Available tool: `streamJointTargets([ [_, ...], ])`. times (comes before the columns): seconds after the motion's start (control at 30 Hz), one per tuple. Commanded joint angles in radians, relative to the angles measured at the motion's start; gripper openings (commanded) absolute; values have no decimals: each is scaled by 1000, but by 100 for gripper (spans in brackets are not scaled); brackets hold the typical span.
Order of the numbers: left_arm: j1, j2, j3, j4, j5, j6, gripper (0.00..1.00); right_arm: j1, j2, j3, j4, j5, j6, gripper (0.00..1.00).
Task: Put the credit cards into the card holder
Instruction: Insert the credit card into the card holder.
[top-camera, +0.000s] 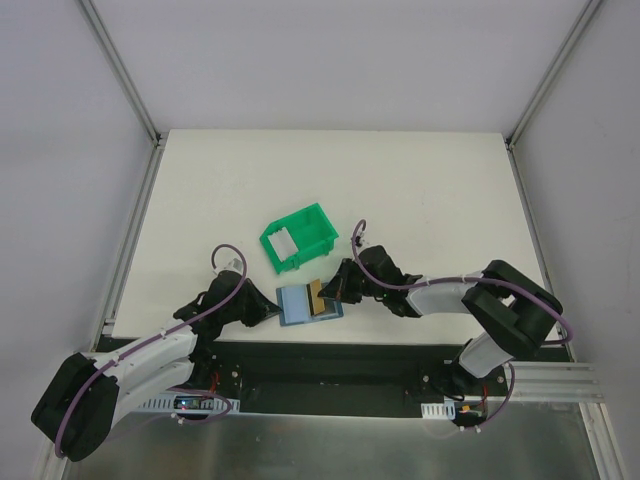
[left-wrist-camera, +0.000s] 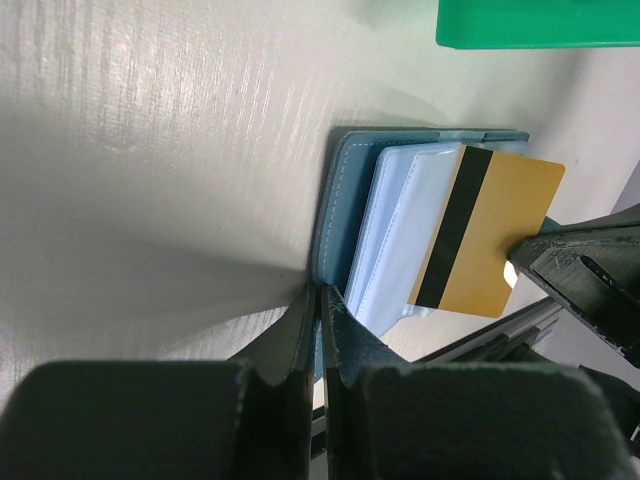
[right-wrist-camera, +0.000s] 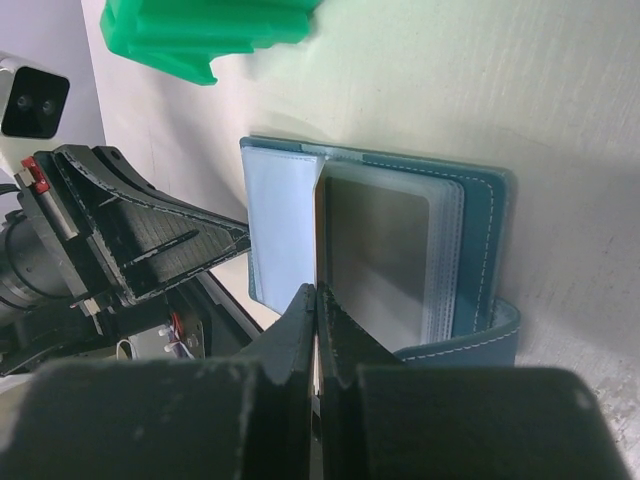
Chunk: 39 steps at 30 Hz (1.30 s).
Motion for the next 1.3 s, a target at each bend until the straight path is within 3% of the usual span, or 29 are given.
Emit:
streamJointTargets([
  [0.0, 5, 10, -1, -14, 13, 19, 0, 6, -16, -4, 55, -26, 19, 0],
  [0.7, 5, 5, -1, -14, 9, 19, 0, 13, -56, -38, 74, -13, 45, 0],
  [1.27, 5, 7, 2, -14, 13, 19, 0, 10, 15, -7, 78, -30, 36, 1],
])
